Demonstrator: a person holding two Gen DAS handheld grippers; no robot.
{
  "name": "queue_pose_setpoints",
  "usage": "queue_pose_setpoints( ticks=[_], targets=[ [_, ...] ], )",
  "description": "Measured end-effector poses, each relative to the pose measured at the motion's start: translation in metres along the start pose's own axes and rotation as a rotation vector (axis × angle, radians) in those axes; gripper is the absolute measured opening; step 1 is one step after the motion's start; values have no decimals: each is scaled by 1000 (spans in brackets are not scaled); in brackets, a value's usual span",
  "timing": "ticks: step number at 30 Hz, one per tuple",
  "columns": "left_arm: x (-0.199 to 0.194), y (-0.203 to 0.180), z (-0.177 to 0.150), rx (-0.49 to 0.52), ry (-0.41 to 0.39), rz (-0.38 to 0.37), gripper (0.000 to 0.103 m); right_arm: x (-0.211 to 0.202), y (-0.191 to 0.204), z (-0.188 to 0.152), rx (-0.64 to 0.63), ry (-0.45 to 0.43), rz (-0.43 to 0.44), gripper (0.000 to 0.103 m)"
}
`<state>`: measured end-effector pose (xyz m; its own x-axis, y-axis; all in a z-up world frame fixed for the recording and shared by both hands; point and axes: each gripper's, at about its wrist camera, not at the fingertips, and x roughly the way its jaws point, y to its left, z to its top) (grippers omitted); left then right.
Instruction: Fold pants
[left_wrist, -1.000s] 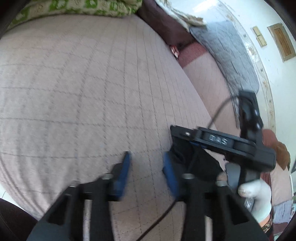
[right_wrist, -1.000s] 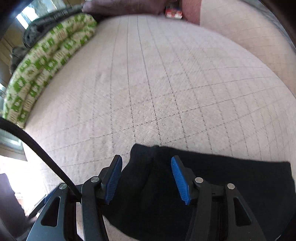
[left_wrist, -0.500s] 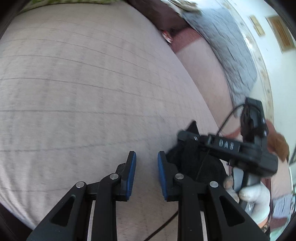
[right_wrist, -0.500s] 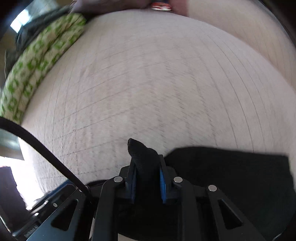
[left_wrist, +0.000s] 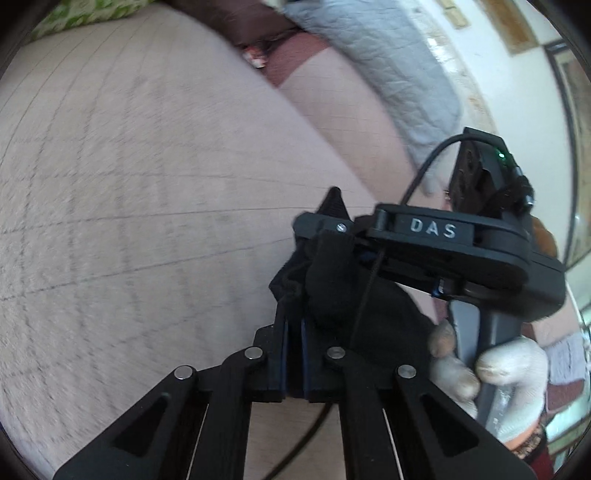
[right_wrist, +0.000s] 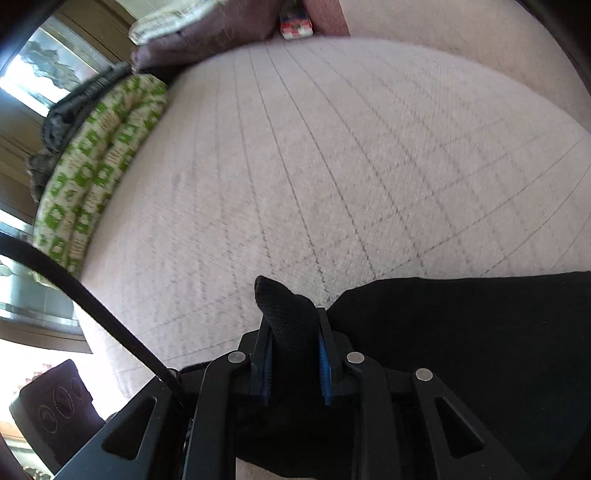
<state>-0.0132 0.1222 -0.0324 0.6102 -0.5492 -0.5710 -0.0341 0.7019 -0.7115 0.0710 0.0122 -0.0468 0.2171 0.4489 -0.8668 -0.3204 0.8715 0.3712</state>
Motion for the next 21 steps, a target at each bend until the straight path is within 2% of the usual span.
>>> queue_pose_setpoints(
  ticks=[3,6,10,15,17,19,21],
  targets=[
    [1,-33,-5,63,-4,-21,5,-27,-11,-2,5,-48,19,21],
    [11,-63,-14,135,0,-4,5,-53,-32,-9,12,-82,11,21],
    [45,-91,-28,144,58,-17,5,-71,-68,-21,57,-109,-9,21],
    [86,-126,-47,207,116,14,5,-87,-127,-41,153,-142,-11,21],
    [99,-137,-56,226,131,29,5,-90,-147,-48,180,-156,15,21],
    [117,-146,-64,238,150,55,5,-90,-162,-52,192,-157,55,27],
    [130,-152,-73,262,174,82,7,-91,-180,-60,237,-175,49,33]
  ],
)
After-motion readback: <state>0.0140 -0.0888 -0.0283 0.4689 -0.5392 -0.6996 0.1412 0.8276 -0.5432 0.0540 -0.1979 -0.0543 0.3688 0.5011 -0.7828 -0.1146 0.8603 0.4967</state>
